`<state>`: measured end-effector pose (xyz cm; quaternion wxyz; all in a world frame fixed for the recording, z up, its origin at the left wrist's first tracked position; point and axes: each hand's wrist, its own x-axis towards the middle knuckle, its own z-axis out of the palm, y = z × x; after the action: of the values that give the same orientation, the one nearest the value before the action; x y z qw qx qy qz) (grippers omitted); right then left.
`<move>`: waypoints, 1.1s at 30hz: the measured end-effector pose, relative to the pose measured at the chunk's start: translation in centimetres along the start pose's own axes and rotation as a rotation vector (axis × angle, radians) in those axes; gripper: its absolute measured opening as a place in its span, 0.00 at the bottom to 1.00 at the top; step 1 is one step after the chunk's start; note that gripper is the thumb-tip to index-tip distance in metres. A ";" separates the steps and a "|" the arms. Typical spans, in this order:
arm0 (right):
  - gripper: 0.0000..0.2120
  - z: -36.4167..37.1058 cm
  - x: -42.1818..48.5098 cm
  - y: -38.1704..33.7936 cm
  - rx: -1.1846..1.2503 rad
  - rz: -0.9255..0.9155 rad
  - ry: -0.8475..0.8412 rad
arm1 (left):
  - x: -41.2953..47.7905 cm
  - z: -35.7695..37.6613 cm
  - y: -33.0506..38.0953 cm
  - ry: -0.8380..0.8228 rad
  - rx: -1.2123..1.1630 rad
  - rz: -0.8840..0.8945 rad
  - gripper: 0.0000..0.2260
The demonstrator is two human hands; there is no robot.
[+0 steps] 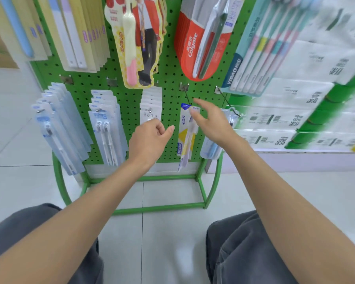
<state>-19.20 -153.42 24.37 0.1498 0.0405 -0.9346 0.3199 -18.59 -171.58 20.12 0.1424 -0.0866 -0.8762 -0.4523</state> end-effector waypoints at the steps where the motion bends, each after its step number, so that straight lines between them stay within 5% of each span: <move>1: 0.22 -0.2 -0.6 0.3 0.006 0.003 0.017 | -0.2 0.3 0.1 -0.018 -0.008 0.001 0.16; 6: 0.18 -0.8 -1.7 1.5 0.012 0.024 0.045 | -0.4 1.6 0.2 -0.111 -0.006 0.025 0.08; 17: 0.11 0.3 -0.2 2.0 0.024 0.110 0.081 | -0.1 3.6 0.1 -0.188 -0.043 -0.005 0.12; 26: 0.06 0.5 -0.1 2.0 0.083 0.133 0.100 | 1.6 4.5 0.4 -0.186 -0.148 0.039 0.25; 33: 0.07 1.3 -0.2 2.5 0.199 0.208 0.076 | 2.7 6.1 0.6 -0.180 -0.265 -0.015 0.14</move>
<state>-19.74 -152.22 21.89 0.1463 -0.0542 -0.8912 0.4259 -21.96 -166.16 18.11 0.0472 -0.1380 -0.8188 -0.5552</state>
